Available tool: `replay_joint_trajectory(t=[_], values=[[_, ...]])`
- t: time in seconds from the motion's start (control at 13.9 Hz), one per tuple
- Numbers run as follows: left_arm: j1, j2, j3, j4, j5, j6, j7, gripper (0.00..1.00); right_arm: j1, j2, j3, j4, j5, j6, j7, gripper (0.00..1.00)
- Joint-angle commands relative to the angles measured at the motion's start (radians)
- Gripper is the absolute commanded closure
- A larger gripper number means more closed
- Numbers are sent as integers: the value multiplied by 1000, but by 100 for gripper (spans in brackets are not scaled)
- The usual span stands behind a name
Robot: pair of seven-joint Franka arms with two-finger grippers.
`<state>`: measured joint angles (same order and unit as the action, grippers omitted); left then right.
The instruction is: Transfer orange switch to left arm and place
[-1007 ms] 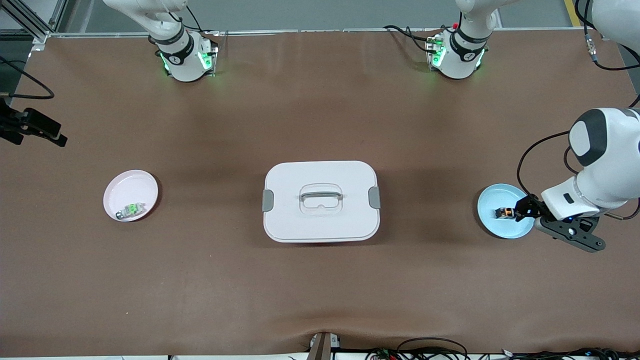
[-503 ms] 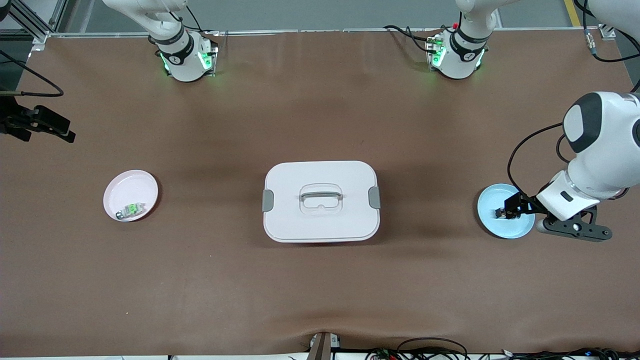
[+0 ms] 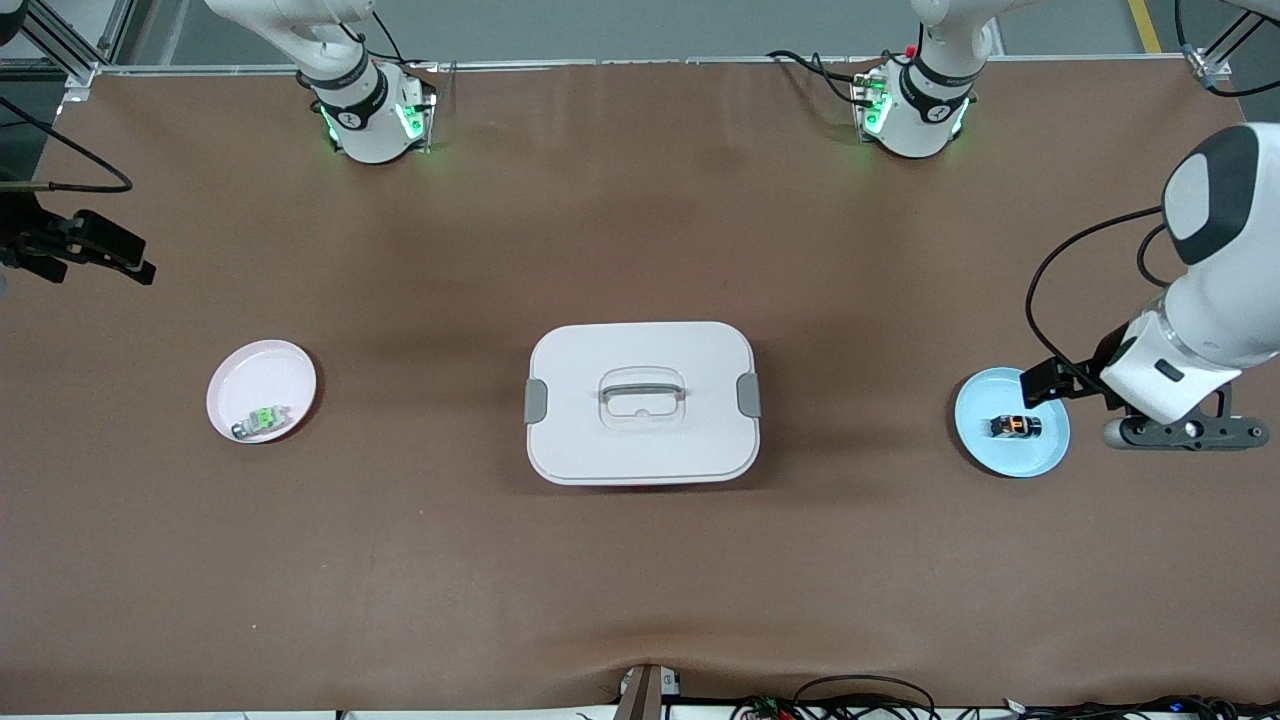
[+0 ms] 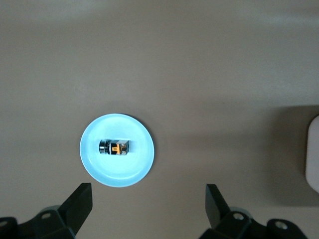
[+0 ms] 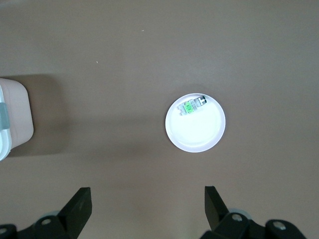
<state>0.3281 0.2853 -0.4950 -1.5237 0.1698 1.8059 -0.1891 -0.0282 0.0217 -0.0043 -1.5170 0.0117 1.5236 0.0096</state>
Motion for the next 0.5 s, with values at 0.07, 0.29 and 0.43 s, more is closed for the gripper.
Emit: replay_joint_trajectory(t=[0.07, 0.29, 0.43], values=[[5, -55, -34, 28, -1, -107, -76, 0, -1, -6, -3, 3, -19, -10, 4, 0], [5, -67, -36, 50, 5, -147, -66, 0, -1, -6, -3, 3, -19, -10, 6, 0], [5, -69, -34, 50, 7, -155, -63, 0, -1, -6, -5, 1, -16, -13, 6, 0]])
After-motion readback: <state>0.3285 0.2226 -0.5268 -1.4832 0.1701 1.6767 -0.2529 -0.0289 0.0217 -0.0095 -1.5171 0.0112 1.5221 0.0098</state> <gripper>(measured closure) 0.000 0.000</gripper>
